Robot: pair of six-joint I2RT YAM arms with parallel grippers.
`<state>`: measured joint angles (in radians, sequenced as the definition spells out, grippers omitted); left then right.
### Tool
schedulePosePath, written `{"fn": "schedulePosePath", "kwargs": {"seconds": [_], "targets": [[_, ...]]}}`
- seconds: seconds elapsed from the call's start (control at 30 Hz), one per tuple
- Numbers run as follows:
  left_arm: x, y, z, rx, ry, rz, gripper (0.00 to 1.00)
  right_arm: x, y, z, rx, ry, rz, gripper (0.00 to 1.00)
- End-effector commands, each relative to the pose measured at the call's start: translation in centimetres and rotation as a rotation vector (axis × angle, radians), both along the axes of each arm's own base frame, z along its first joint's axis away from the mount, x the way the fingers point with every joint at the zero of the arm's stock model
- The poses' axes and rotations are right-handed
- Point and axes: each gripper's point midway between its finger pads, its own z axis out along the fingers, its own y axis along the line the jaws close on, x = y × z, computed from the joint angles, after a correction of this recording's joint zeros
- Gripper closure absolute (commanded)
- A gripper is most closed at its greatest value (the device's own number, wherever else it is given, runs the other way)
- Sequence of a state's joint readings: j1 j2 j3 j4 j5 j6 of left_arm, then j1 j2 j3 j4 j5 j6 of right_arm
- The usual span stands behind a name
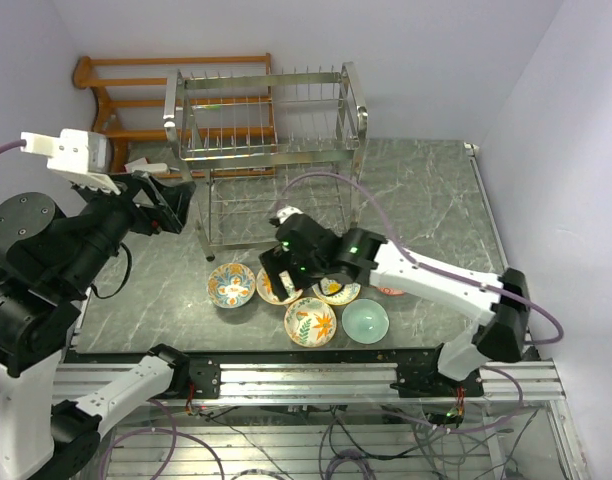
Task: Load the bowls into the dish rack
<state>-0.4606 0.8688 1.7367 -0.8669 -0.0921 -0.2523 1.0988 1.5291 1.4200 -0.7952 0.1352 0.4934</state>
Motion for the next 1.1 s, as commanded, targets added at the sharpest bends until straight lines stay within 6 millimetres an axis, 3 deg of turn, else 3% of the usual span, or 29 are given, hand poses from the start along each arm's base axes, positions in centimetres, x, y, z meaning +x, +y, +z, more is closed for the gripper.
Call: {"fn": "schedulePosePath", "kwargs": {"seconds": [0.0, 0.2, 0.27, 0.37, 0.7, 0.87, 1.07], "targets": [[-0.9, 3.3, -1.2, -0.016, 0.097, 0.165, 0.02, 0.1, 5.4, 1.2, 0.081, -0.044, -0.009, 0.12], [-4.6, 7.7, 0.8, -0.116, 0.042, 0.314, 0.05, -1.6, 13.8, -0.4, 0.069, -0.099, 0.129, 0.12], [-5.6, 8.3, 1.1, -0.127, 0.022, 0.315, 0.05, -1.6, 16.2, -0.5, 0.075, -0.104, 0.142, 0.12], [-6.2, 8.4, 0.5, -0.113, 0.023, 0.304, 0.04, -0.9, 18.2, -3.2, 0.036, -0.094, 0.127, 0.12], [-6.9, 8.2, 0.0, -0.17, 0.022, 0.286, 0.0, 0.0, 19.6, -9.6, -0.071, -0.093, 0.132, 0.21], [-6.1, 8.3, -0.5, -0.168, 0.029, 0.311, 0.0, 1.2, 18.7, -10.9, -0.139, -0.169, 0.147, 0.26], [-5.4, 8.8, -1.1, -0.139, 0.043, 0.356, 0.01, 2.1, 18.1, -13.3, -0.234, -0.22, 0.202, 0.39]]}}
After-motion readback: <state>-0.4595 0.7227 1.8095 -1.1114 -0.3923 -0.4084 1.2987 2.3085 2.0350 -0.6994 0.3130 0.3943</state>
